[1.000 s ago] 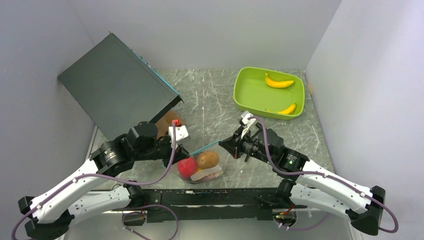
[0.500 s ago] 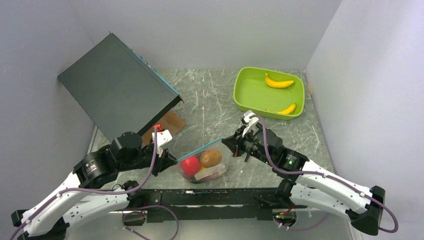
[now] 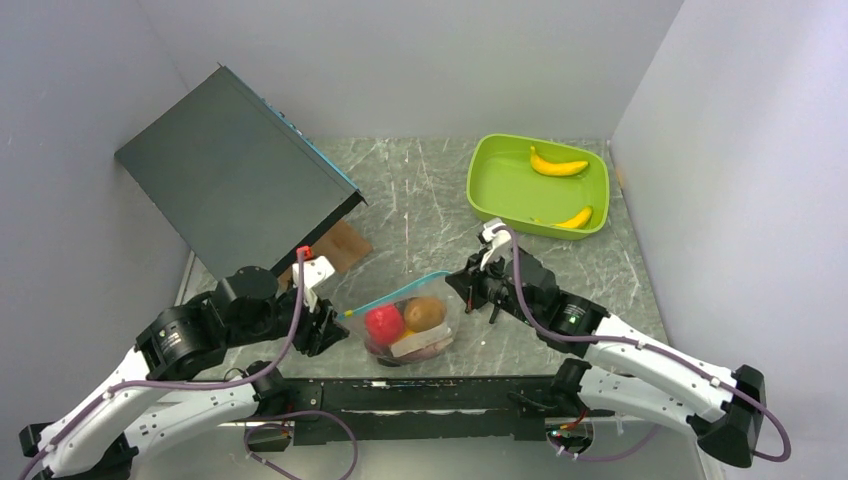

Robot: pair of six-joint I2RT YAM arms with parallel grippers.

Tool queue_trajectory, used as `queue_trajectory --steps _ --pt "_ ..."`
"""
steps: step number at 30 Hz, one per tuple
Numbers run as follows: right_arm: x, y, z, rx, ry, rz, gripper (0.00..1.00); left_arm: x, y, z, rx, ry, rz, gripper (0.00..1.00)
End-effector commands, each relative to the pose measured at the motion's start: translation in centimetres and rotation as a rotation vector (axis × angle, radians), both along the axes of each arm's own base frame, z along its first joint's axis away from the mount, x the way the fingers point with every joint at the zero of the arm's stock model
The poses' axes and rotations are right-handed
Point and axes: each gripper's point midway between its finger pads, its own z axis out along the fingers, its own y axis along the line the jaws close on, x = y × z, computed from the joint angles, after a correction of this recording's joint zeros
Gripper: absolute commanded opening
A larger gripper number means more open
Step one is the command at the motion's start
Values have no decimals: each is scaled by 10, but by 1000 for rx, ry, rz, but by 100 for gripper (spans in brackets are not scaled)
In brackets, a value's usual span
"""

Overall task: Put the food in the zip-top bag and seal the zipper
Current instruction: Zip the zipper food storage bag at the center of the board, then place the zipper food storage bag at the center of the board.

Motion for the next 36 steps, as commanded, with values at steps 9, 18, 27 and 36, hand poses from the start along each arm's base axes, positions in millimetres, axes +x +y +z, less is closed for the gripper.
queue_trajectory --steps 9,18,27,36 --pt "59 12 -5 -6 195 -228 0 14 10 83 -251 -86 181 82" --pt "120 -18 -67 0 464 -427 0 3 4 92 -369 -77 144 88" --pt "137 -38 -108 -90 498 -471 10 -2 -3 95 -415 -47 120 89" --pt "133 -48 -74 -145 359 -411 50 -5 4 107 -483 -72 134 90"
